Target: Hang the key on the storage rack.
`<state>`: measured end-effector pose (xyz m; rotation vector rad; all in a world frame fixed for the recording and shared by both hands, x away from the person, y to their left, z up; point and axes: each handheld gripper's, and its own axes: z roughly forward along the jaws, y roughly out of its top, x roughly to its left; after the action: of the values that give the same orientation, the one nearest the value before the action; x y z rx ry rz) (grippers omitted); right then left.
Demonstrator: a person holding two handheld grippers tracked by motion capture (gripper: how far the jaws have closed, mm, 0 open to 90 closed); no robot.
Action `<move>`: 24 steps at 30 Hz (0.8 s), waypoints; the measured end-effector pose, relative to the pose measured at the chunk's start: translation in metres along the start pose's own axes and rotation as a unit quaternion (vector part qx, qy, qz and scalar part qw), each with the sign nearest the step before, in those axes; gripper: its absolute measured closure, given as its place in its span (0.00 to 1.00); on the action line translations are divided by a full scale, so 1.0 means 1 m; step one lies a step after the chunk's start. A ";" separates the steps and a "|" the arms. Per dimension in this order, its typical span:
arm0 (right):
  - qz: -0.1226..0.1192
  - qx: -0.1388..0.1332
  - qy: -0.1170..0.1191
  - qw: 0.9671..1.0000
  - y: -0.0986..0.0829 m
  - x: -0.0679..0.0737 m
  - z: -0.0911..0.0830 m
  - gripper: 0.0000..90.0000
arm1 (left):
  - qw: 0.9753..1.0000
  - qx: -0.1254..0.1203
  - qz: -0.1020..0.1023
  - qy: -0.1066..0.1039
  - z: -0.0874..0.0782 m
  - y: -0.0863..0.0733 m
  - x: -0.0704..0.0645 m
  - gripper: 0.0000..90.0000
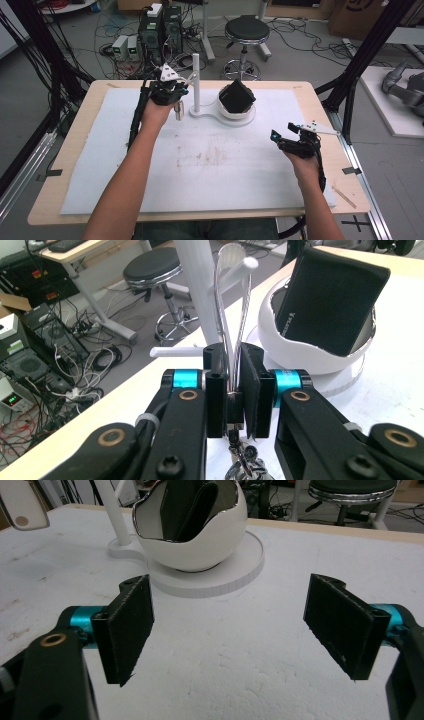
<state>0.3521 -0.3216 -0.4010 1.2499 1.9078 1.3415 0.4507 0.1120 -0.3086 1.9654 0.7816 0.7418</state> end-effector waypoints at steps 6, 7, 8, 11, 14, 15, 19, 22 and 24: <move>0.000 -0.003 -0.001 1.000 0.000 -0.001 0.000 0.23 | 1.000 -0.007 -0.010 -0.007 -0.002 0.001 -0.001 0.71; -0.002 -0.003 0.000 1.000 0.000 -0.001 0.000 0.23 | 1.000 -0.010 -0.013 -0.005 -0.003 0.001 -0.002 0.70; -0.002 -0.002 0.000 1.000 0.000 0.000 0.000 0.23 | 1.000 -0.010 -0.012 -0.006 -0.004 0.001 -0.002 0.68; -0.003 -0.004 0.000 1.000 0.000 0.000 0.000 0.23 | 1.000 -0.012 -0.016 -0.004 -0.007 0.002 -0.002 0.64; -0.002 -0.005 0.000 1.000 0.000 0.000 0.000 0.23 | 1.000 -0.012 -0.023 -0.014 -0.009 0.001 -0.001 0.60; -0.003 -0.005 0.000 1.000 0.000 0.000 -0.001 0.23 | 1.000 -0.009 -0.025 -0.015 -0.011 0.000 0.000 0.60; -0.003 -0.006 0.000 1.000 0.001 0.000 0.000 0.23 | 0.999 -0.009 -0.040 -0.021 -0.018 -0.004 0.004 0.56; -0.007 -0.006 0.000 1.000 0.001 0.001 0.000 0.23 | 0.998 -0.012 -0.053 -0.031 -0.023 -0.007 0.005 0.48; -0.009 -0.005 0.001 1.000 0.001 0.002 0.000 0.23 | 0.998 -0.014 -0.047 -0.030 -0.028 -0.009 0.004 0.45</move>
<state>0.3517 -0.3200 -0.3995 1.2252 1.9055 1.3425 0.4304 0.1330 -0.3033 1.9036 0.8172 0.6309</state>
